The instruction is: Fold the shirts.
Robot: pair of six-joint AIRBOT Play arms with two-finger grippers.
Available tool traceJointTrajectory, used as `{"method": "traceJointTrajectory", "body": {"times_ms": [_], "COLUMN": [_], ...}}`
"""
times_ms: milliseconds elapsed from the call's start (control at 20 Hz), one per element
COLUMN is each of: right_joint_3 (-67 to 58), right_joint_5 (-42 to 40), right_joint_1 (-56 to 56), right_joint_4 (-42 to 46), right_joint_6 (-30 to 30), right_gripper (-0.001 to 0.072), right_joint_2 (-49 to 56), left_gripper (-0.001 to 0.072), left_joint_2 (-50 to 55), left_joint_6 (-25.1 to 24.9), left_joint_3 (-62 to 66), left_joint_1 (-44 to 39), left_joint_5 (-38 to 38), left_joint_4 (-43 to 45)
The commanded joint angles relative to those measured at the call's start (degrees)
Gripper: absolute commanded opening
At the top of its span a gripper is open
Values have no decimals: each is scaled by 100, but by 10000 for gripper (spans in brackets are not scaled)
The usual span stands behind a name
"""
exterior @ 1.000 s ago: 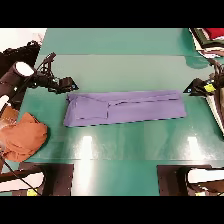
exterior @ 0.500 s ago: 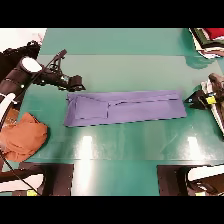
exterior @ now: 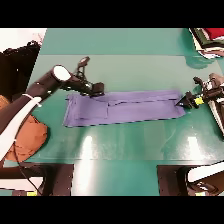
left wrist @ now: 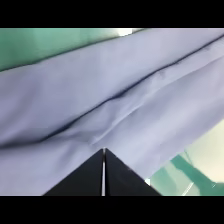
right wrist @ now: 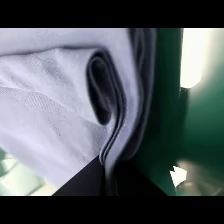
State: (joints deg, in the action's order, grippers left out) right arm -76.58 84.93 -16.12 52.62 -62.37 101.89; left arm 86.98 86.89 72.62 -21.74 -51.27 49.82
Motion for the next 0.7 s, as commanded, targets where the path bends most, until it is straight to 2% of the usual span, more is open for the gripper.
{"method": "traceJointTrajectory", "body": {"times_ms": [0, 350, 500, 650], "right_joint_3": [-293, -1335, -1554, -1775], "right_joint_5": [190, 562, 503, 433], "right_joint_1": [72, 896, 1530, 2190], "right_joint_4": [-496, -1655, -2210, -2371], "right_joint_6": [90, -378, -431, -487], "right_gripper": [21, 20, 21, 21], "right_joint_2": [-407, -1690, -1908, -1917], "left_gripper": [20, 21, 21, 21], "left_joint_2": [564, 1685, 1978, 2100], "left_joint_6": [122, 142, 168, 164], "left_joint_3": [341, 1419, 1641, 1661], "left_joint_1": [-544, -1095, -1207, -1222], "left_joint_5": [323, 304, 304, 326], "left_joint_4": [-153, -256, -380, -529]}}
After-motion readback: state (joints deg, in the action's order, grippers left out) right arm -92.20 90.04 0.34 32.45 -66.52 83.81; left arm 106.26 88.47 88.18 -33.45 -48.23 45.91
